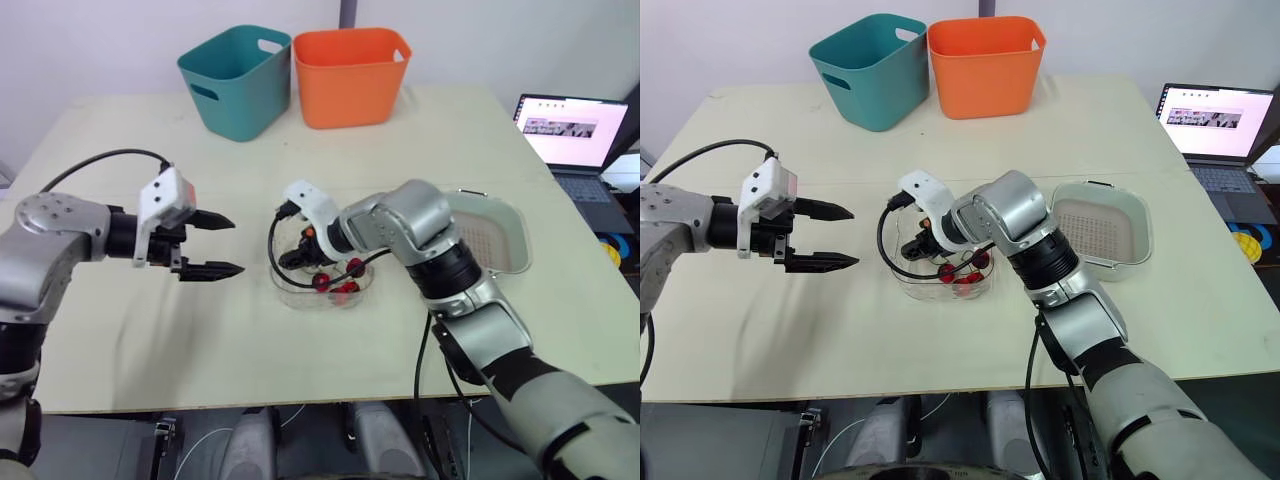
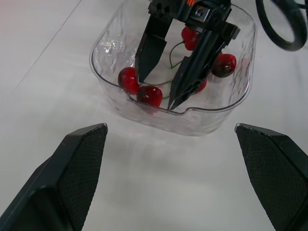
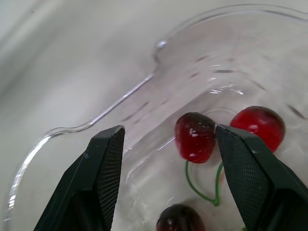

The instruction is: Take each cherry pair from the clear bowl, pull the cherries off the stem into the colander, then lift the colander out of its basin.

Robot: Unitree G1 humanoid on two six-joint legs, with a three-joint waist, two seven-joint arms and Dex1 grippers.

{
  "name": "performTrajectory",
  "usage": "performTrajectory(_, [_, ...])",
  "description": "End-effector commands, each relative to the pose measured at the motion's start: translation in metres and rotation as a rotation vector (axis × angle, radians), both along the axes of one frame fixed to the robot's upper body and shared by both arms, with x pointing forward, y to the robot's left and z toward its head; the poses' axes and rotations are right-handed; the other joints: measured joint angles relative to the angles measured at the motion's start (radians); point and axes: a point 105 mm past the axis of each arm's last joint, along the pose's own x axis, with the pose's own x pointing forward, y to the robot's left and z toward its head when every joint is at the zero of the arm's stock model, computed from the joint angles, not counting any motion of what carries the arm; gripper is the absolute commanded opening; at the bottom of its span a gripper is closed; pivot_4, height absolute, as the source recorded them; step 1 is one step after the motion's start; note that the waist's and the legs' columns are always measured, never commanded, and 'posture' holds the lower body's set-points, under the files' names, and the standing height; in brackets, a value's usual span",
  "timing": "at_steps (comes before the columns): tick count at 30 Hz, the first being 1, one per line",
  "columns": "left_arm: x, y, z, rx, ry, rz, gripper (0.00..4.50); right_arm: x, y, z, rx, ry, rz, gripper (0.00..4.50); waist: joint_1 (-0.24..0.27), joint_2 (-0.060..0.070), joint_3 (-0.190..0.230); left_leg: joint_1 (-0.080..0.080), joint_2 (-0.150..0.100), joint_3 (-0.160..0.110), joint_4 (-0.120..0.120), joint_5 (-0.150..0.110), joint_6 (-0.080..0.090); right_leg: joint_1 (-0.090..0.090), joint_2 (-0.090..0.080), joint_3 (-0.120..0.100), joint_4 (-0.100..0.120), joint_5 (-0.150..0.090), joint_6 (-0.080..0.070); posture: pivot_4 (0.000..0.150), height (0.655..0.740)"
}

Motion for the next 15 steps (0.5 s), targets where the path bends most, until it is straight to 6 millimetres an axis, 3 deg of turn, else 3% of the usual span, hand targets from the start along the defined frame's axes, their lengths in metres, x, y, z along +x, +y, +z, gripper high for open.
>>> performTrajectory(1, [-0.002,0.003,0.009,0.012,-0.038,0.003,4.5,0.006,0.002,0.002,-0.007,-0.036,-0.014,3.23,0.0,0.0,0.0,0.0,0.0,0.0,0.0,0.0,0.0,0.0,0.0,0.0,0.0,0.0,0.0,0.15,0.74])
performTrajectory(14, [-0.002,0.001,0.009,0.008,-0.046,0.001,4.5,0.009,0.008,-0.014,-0.036,-0.014,-0.015,3.23,-0.001,0.0,0.0,0.0,0.0,0.0,0.0,0.0,0.0,0.0,0.0,0.0,0.0,0.0,0.0,0.15,0.74])
performTrajectory(15, [-0.002,0.0,0.009,0.007,-0.048,0.0,4.5,0.008,0.008,-0.015,-0.045,-0.017,-0.011,3.03,-0.001,0.0,0.0,0.0,0.0,0.0,0.0,0.0,0.0,0.0,0.0,0.0,0.0,0.0,0.0,0.15,0.74])
